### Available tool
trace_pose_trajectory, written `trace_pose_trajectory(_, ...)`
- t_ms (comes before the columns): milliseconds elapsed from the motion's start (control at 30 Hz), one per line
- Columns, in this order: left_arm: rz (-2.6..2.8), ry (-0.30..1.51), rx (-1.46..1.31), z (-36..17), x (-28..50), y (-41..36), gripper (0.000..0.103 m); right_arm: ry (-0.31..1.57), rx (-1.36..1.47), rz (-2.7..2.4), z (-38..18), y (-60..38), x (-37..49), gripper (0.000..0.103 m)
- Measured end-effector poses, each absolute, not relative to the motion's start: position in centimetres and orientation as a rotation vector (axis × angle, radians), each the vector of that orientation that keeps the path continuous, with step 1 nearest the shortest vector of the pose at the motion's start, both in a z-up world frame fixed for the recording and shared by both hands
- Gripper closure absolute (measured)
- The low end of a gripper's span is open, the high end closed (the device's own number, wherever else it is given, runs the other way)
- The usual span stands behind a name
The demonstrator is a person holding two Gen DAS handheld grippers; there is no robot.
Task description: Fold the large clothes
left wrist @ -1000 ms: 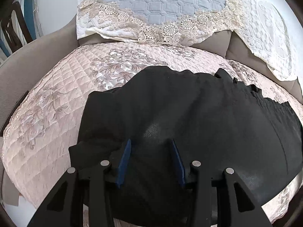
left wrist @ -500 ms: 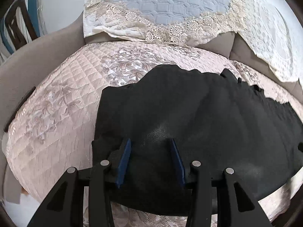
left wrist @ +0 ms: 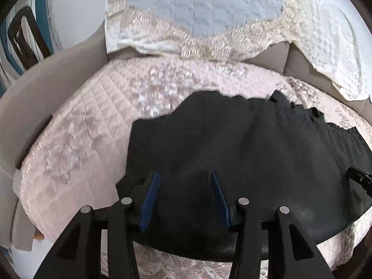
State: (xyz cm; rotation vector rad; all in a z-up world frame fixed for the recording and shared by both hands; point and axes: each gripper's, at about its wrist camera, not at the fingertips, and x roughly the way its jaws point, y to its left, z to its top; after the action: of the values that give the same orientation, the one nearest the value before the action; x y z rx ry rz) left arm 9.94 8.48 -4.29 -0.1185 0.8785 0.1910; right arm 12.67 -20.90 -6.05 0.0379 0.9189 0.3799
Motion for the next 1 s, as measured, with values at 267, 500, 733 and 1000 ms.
trace_pose_trajectory(267, 0.18, 0.874, -0.121, -4.6, 9.8, 8.6, 0.055, 0.909, 0.002, 0.376, -5.9, -20.1, 13.8, 0.096)
trace_pose_trajectory(500, 0.193, 0.833, -0.176, -3.4, 9.3, 10.5, 0.041, 0.897, 0.013, 0.433, -5.2, -19.5, 11.5, 0.087)
trace_pose_trajectory(733, 0.193, 0.905, -0.32, -5.7, 10.8, 14.2, 0.038, 0.914, 0.002, 0.456, -5.9, -19.2, 10.1, 0.087)
trace_pose_trajectory(1000, 0.151, 0.895, -0.398, -6.5, 11.0, 14.8, 0.033, 0.933, 0.006, 0.435, -6.7, -19.6, 10.0, 0.085)
